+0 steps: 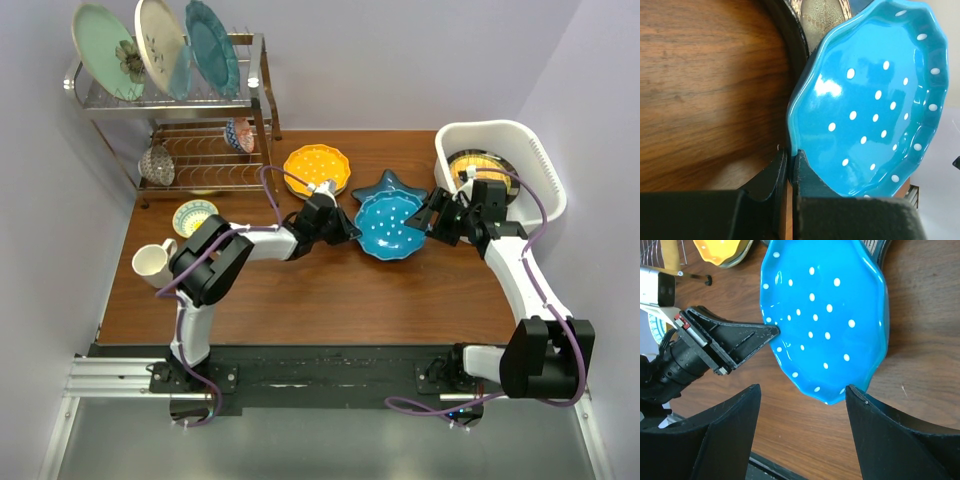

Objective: Place the plates into the plastic bin on the countertop
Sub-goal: Pick up the plate at the center of the board.

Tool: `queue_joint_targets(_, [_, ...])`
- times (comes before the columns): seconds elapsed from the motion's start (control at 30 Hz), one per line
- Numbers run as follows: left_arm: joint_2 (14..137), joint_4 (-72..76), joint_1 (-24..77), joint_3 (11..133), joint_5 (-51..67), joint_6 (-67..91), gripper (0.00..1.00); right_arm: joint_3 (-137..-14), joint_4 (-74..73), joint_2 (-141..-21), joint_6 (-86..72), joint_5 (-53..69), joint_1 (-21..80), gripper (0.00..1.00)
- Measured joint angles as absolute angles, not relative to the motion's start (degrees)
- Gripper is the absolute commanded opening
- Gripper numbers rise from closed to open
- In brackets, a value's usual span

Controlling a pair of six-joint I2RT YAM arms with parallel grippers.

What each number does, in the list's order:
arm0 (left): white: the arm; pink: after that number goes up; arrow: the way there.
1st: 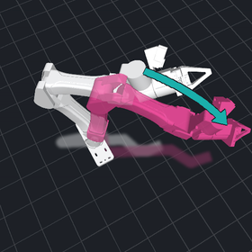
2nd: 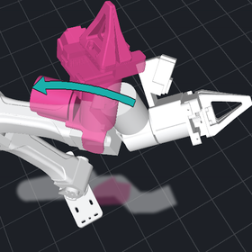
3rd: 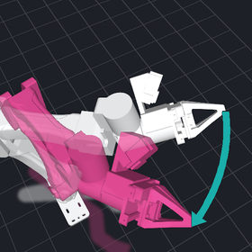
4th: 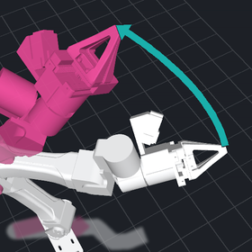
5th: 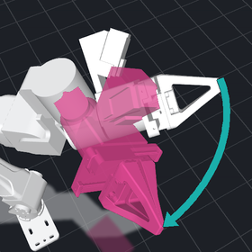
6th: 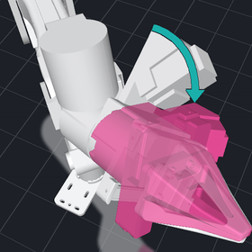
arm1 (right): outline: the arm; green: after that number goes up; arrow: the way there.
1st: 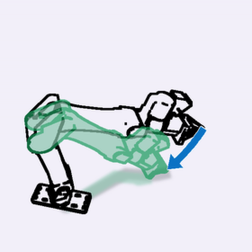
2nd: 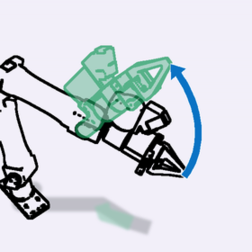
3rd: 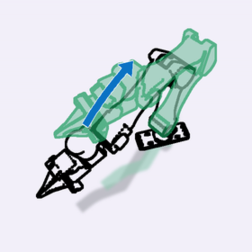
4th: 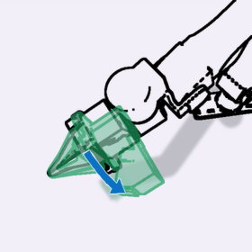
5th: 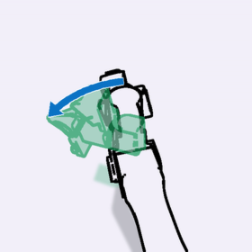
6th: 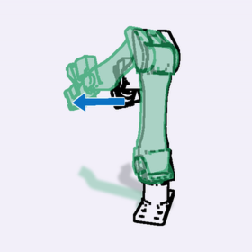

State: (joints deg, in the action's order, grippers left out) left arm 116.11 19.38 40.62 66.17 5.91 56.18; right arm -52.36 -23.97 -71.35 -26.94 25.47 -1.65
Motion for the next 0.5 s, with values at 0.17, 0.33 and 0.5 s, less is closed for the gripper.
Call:
queue_joint_targets(0.17, [114.5,19.1,40.5,64.1,5.6,56.1,0.00,-52.4,-24.2,-71.3,-26.6,25.5,-1.7,0.72])
queue_joint_targets(0.33, [113.4,18.3,40.4,63.0,5.5,55.9,0.00,-52.4,-25.1,-71.0,-26.2,25.1,-1.7,0.72])
queue_joint_targets(0.5, [111.8,17.4,40.4,61.7,5.3,55.7,0.00,-52.4,-25.4,-70.2,-25.9,25.0,-1.7,0.72])
